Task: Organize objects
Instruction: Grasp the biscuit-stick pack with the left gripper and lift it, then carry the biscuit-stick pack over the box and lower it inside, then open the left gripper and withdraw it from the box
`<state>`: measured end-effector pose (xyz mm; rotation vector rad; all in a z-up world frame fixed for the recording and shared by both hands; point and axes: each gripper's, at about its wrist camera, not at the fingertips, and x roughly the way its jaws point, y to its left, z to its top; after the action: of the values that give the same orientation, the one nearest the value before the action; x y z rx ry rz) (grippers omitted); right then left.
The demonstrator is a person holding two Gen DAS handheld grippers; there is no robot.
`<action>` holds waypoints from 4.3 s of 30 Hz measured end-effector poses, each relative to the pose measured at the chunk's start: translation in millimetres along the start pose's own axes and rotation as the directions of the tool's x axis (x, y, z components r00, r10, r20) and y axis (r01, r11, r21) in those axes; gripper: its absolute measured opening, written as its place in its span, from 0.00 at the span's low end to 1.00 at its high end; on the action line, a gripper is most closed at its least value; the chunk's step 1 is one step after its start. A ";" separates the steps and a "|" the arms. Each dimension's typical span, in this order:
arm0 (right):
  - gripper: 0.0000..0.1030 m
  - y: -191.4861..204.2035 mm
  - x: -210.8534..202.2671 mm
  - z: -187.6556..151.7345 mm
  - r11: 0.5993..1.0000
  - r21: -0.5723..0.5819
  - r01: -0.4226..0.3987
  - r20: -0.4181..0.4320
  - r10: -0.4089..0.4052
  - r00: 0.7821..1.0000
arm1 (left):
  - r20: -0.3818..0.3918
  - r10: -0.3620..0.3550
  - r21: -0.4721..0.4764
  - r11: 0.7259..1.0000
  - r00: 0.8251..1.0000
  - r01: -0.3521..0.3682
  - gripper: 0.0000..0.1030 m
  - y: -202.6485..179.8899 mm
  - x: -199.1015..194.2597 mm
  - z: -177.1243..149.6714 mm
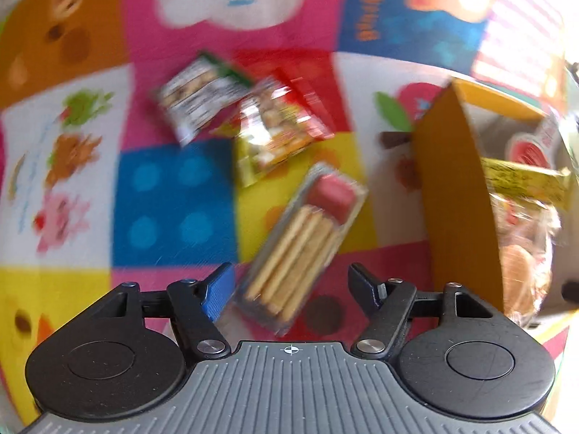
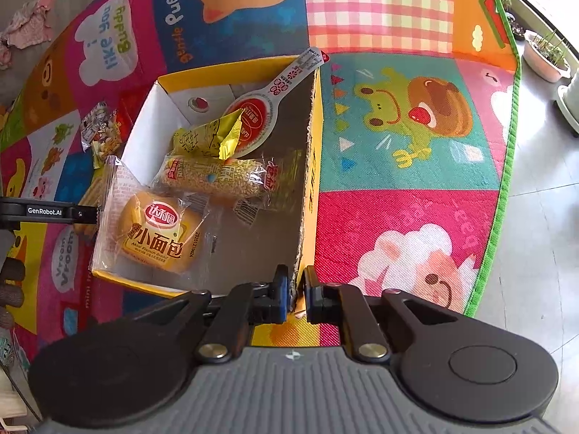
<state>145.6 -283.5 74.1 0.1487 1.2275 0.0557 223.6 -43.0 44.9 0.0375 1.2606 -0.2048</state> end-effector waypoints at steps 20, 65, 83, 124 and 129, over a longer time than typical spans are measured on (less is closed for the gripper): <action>0.10 10.2 2.3 -2.3 0.999 -0.011 0.050 0.012 -0.050 0.999 | -0.077 0.057 0.226 0.973 0.995 -0.038 0.36 -9.3 15.9 19.6; 0.10 -22.7 -2.7 -0.8 0.983 0.140 -0.117 0.012 0.117 0.993 | -0.046 -0.169 0.045 0.984 0.985 0.171 0.36 -146.1 -158.0 42.6; 0.11 -20.2 0.9 0.4 0.984 0.140 -0.109 0.001 0.110 0.994 | -0.068 -0.177 -0.113 0.979 0.982 0.169 0.35 -108.6 -138.6 32.6; 0.11 -26.0 2.4 -0.5 0.978 0.153 -0.141 0.068 0.132 0.989 | -0.065 -0.287 0.447 0.848 0.956 0.284 0.34 -148.7 -57.9 2.6; 0.12 -29.5 4.7 -0.4 0.974 0.145 -0.176 0.068 0.167 0.984 | -0.031 -0.248 0.500 0.835 0.968 0.230 0.34 -153.8 -46.4 13.2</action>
<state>145.7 -312.1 65.4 0.3856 1.1610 0.1086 195.8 -189.6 105.9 0.3244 1.1460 -0.7489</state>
